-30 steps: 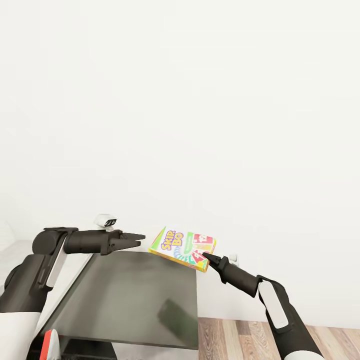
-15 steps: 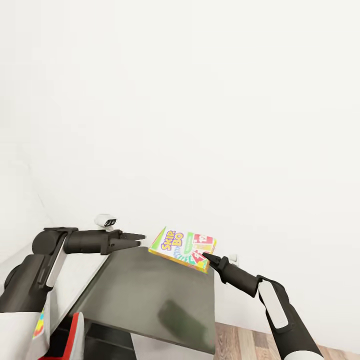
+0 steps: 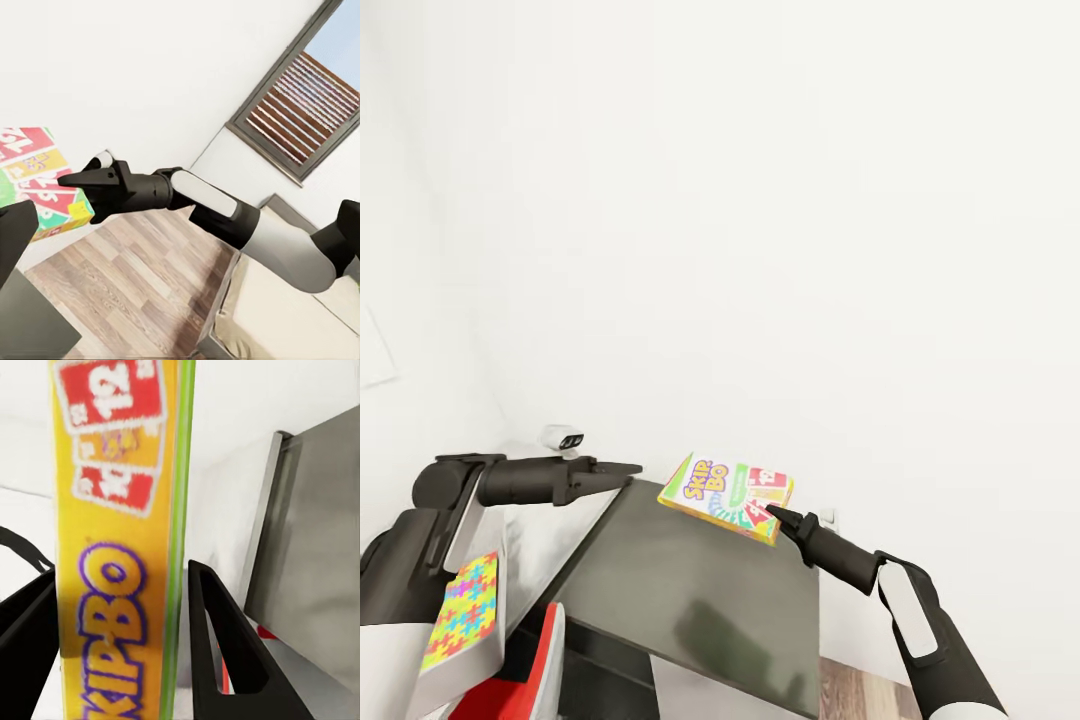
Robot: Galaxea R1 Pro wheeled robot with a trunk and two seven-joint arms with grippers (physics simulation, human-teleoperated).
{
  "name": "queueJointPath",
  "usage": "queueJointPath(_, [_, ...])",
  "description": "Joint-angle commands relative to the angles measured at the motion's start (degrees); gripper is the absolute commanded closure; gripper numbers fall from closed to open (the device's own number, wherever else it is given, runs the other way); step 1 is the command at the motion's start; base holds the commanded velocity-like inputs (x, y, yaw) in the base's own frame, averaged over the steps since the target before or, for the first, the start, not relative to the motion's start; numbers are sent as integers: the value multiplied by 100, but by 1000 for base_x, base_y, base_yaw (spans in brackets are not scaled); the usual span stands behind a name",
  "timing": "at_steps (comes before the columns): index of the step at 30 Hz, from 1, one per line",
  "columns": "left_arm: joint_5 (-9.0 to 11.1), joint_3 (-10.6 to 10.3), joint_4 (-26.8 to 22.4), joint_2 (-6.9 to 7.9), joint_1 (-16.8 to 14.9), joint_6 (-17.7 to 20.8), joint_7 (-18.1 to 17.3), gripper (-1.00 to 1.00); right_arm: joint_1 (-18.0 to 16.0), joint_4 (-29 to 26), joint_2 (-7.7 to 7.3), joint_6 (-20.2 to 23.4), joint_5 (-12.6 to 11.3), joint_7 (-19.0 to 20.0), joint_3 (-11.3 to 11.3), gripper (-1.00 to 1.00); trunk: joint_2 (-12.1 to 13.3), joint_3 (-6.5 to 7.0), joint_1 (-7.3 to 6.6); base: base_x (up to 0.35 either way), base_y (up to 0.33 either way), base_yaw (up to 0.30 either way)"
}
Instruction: Put all the toys in the child's room - the three board games (two on the bed and one on the table), the two jigsaw puzzles on the table, and the tennis ball on the table - inside the toy box on the table in the child's room.
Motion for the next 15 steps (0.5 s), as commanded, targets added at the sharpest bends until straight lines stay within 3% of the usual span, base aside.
queueJointPath(1, [0,-1,0,19,-2,61,-22,-100,-4,0,7,37,8,23,-23,100,-8,-6,3,0,0,10])
queueJointPath(9, [20,1,0,151,-2,61,-22,-100,-4,-12,9,37,8,16,-23,100,-8,-7,3,0,0,12])
queueJointPath(15, [47,114,0,426,1,61,-22,-100,25,-468,29,64,2,-11,38,100,-8,-7,3,0,0,231])
